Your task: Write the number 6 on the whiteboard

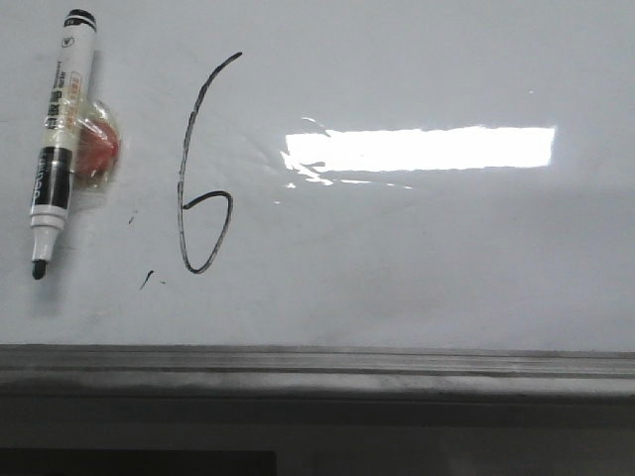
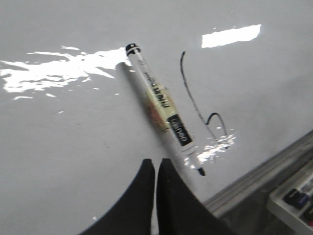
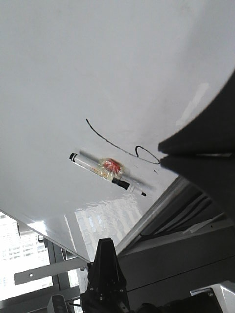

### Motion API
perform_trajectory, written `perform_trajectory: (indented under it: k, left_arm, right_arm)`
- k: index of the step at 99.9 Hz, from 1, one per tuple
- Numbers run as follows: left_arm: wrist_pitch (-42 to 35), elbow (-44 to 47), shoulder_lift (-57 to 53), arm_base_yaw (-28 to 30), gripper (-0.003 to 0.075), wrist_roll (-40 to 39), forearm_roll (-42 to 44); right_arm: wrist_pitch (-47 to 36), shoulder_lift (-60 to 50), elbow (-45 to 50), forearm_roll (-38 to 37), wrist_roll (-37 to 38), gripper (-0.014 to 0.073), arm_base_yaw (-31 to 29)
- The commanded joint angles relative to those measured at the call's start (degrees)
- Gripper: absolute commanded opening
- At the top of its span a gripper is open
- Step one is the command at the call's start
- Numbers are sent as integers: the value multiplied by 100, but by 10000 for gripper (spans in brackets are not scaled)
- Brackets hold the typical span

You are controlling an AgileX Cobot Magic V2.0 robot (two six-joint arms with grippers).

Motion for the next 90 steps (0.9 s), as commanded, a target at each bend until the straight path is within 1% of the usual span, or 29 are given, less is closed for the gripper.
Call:
perform_trajectory:
  k: [1,12,19,29,38,46,49,59,65,90]
  left_arm:
    - [-483,-146,48,412,-19,-6,125]
    - [-511,-121,48,1120,-19,-104,172]
    - [-656,0,48,1638,-19,-479,172]
    - [-1181,347,48,2350,-19,-1090,172]
    - [-1662,675,-44,2837,-19,-1159,172]
    - [-1853,916,-276,3120,-19,-1226,172]
    - [-1520,895,-371,3238,-19,-1237,172]
    - [-1214,891,-356,3423,-19,-1237,172]
    - [-1043,891,-356,3423,-19,-1237,172]
    - [216,891,-356,3423,-19,-1237,172]
  right_arm:
    - [-452,47,-141,-61,-57,-64,-10]
    - [-452,47,-141,-61,-57,-64,-10]
    - [-452,47,-141,-61,-57,-64,-10]
    - [-452,47,-141,-61,-57,-64,-10]
    - [-452,47,-141,-61,-57,-64,-10]
    - [-452,47,-141,-61,-57,-64,-10]
    - [-452,47,-141,-61,-57,-64,-10]
    - [-452,47,-141,-61,-57,-64,-10]
    - [-452,47,-141,-61,-57,-64,-10]
    - [-452,47,-141,-61,-57,-64,-10]
